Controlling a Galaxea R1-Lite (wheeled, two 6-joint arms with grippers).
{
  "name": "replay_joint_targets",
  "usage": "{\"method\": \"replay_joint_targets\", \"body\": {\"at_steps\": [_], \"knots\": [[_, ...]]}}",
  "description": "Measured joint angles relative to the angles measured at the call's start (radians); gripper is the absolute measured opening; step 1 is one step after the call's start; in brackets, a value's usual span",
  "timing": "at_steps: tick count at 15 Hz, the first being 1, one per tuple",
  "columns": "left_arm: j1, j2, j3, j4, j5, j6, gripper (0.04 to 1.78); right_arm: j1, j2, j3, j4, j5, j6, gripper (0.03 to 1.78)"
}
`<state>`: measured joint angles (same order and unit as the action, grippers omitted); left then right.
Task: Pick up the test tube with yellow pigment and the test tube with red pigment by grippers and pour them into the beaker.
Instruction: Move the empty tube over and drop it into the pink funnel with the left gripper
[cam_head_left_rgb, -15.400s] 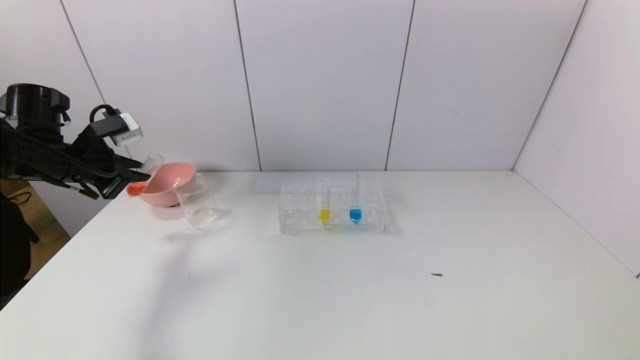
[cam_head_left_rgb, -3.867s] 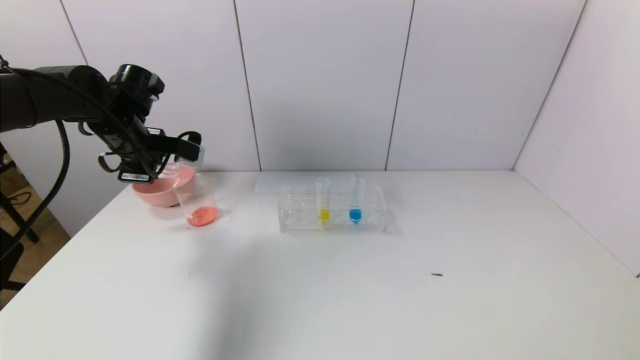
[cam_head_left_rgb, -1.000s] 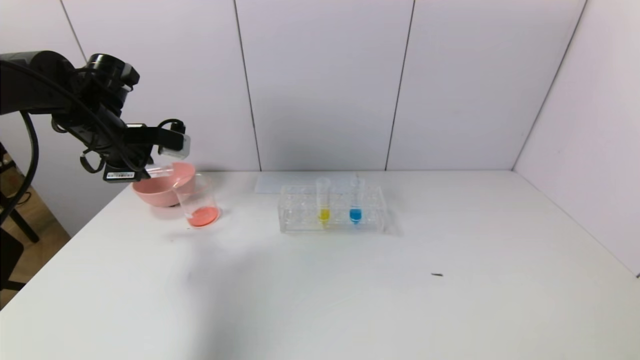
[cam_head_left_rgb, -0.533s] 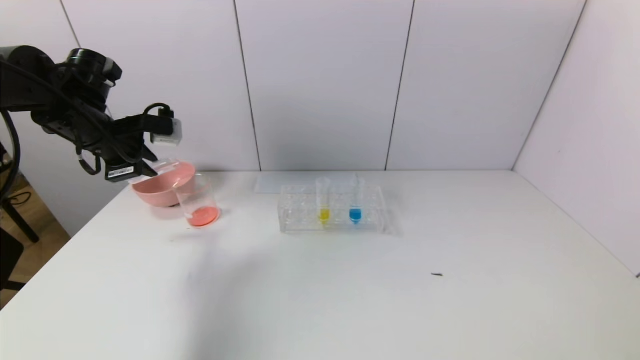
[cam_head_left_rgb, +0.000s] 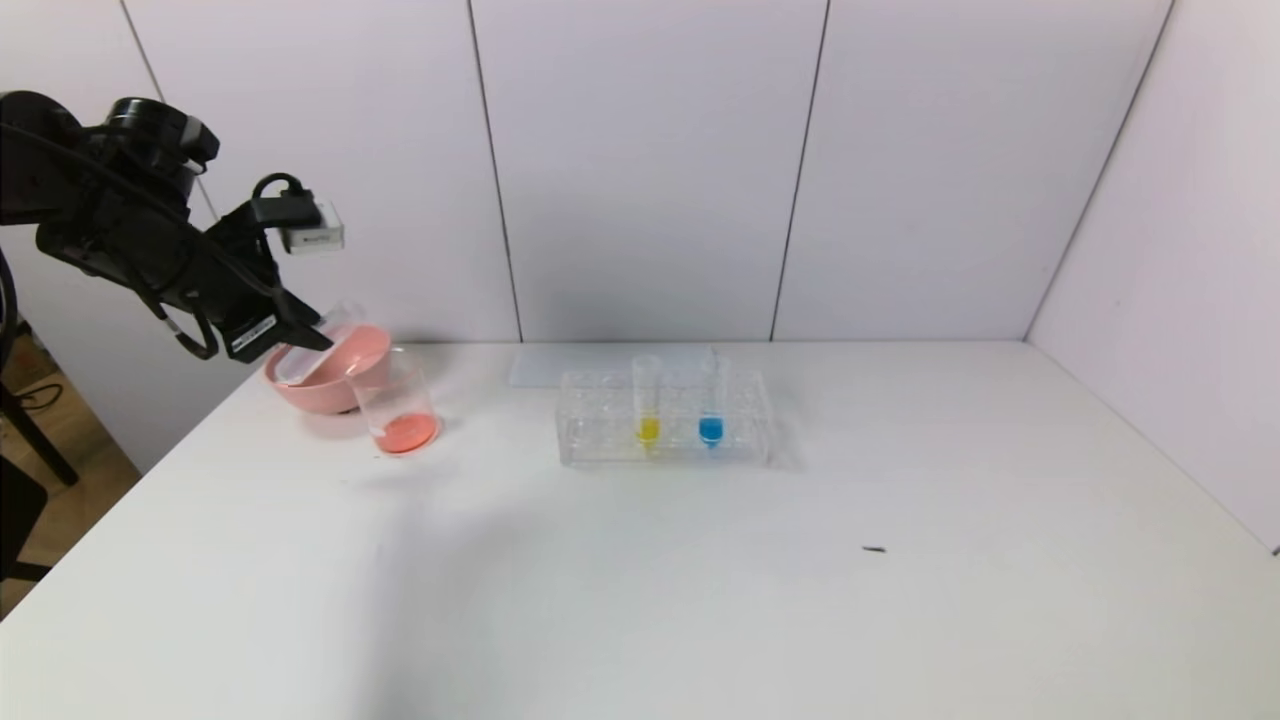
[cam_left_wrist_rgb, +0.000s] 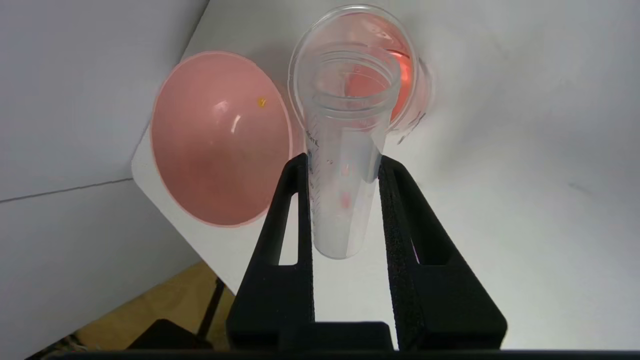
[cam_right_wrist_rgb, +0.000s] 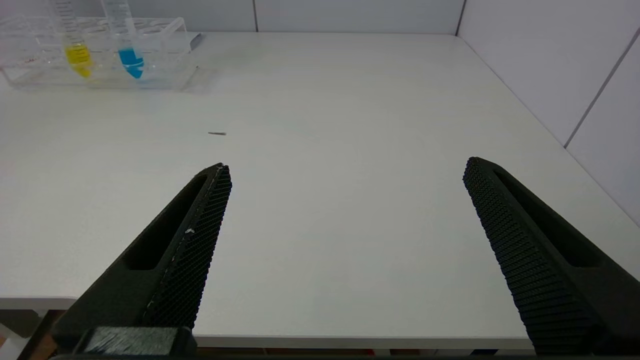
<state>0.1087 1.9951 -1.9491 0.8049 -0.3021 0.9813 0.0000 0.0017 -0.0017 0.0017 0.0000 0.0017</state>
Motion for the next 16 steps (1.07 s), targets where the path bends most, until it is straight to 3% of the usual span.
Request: {"method": "replay_joint_targets", "body": {"at_steps": [4, 10, 16], "knots": [[0.012, -0.011, 0.003, 0.0, -0.062, -0.157, 0.44, 0.0, 0.0, 0.0, 0.0, 0.0, 0.0, 1.7], [0.017, -0.046, 0.042, -0.051, -0.064, -0.429, 0.44, 0.0, 0.0, 0.0, 0.0, 0.0, 0.0, 1.7], [0.026, -0.101, 0.232, -0.395, -0.057, -0.619, 0.44, 0.0, 0.0, 0.0, 0.0, 0.0, 0.0, 1.7]]}}
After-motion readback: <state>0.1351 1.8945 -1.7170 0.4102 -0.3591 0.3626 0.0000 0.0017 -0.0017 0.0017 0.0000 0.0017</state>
